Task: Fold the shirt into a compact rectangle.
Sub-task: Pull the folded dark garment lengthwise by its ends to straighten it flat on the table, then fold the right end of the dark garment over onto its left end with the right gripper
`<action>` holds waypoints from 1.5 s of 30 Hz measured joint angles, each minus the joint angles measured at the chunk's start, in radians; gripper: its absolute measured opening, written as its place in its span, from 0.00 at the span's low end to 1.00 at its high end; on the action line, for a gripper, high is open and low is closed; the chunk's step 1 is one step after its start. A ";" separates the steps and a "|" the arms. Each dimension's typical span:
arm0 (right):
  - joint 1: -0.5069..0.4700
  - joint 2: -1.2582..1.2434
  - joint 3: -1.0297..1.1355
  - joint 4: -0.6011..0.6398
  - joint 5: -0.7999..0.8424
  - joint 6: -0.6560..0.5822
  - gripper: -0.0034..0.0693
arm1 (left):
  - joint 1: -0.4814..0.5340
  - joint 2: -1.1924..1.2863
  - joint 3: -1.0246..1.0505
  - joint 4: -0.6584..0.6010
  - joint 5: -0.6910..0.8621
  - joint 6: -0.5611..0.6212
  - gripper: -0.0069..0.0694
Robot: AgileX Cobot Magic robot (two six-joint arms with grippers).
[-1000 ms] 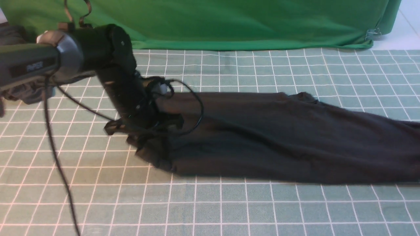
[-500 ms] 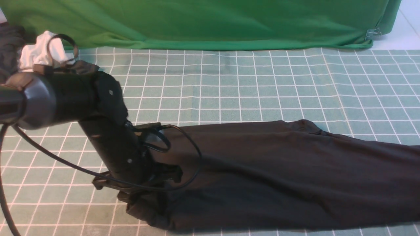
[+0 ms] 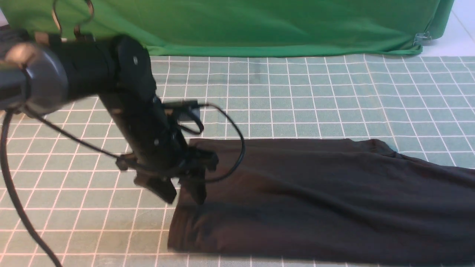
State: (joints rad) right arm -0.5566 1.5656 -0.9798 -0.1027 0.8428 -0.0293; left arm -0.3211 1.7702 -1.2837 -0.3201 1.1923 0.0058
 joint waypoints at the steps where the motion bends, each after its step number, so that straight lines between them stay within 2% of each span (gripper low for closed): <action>1: -0.015 0.000 -0.015 0.000 0.003 0.000 0.09 | 0.000 -0.001 -0.022 0.003 0.009 0.000 0.70; 6: -0.060 0.000 -0.099 -0.005 0.032 0.000 0.09 | 0.000 -0.001 -0.103 0.021 0.017 0.001 0.77; 12: -0.064 0.000 -0.248 0.005 0.129 0.000 0.09 | 0.000 -0.001 -0.185 0.107 0.022 -0.015 0.76; 15: -0.054 -0.008 -0.346 0.063 0.228 0.000 0.09 | 0.005 -0.001 -0.234 0.178 0.023 -0.026 0.68; 18: 0.002 -0.038 -0.388 0.129 0.316 -0.012 0.09 | 0.037 -0.001 -0.266 0.173 0.023 -0.026 0.51; 22: 0.188 -0.086 -0.389 0.253 0.360 -0.027 0.09 | 0.110 -0.001 -0.297 0.134 0.016 -0.012 0.22; 25: 0.379 -0.107 -0.384 0.287 0.342 0.016 0.09 | 0.165 -0.001 -0.309 0.110 -0.008 -0.006 0.12; 28: 0.567 -0.111 -0.384 0.298 0.298 0.083 0.09 | 0.203 -0.001 -0.310 0.081 -0.018 -0.001 0.11; 29: 0.666 -0.111 -0.382 0.299 0.274 0.116 0.09 | 0.216 -0.001 -0.310 0.075 -0.018 0.001 0.11; 33: 0.908 -0.098 -0.381 0.301 0.195 0.212 0.10 | 0.230 -0.001 -0.310 0.065 -0.019 0.021 0.11; 36: 1.019 -0.072 -0.381 0.299 0.162 0.262 0.11 | 0.230 -0.001 -0.310 0.062 -0.035 0.030 0.11; 37: 1.102 -0.042 -0.381 0.296 0.137 0.284 0.13 | 0.230 -0.001 -0.310 0.057 -0.054 0.033 0.11; 39: 1.203 0.014 -0.381 0.285 0.075 0.304 0.20 | 0.230 -0.001 -0.310 0.052 -0.074 0.038 0.11; 42: 1.290 0.081 -0.381 0.267 -0.010 0.344 0.32 | 0.230 -0.001 -0.310 0.050 -0.075 0.039 0.11; 43: 1.328 0.116 -0.381 0.259 -0.051 0.362 0.40 | 0.230 -0.001 -0.310 0.049 -0.075 0.039 0.11; 44: 1.333 0.122 -0.381 0.257 -0.058 0.364 0.41 | 0.230 -0.001 -0.310 0.048 -0.075 0.039 0.11; 45: 1.360 0.161 -0.382 0.252 -0.095 0.374 0.51 | 0.230 -0.001 -0.310 0.046 -0.073 0.039 0.11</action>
State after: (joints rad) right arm 0.8037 1.7265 -1.3623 0.1491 0.7480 0.3452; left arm -0.0907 1.7694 -1.5941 -0.2745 1.1196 0.0446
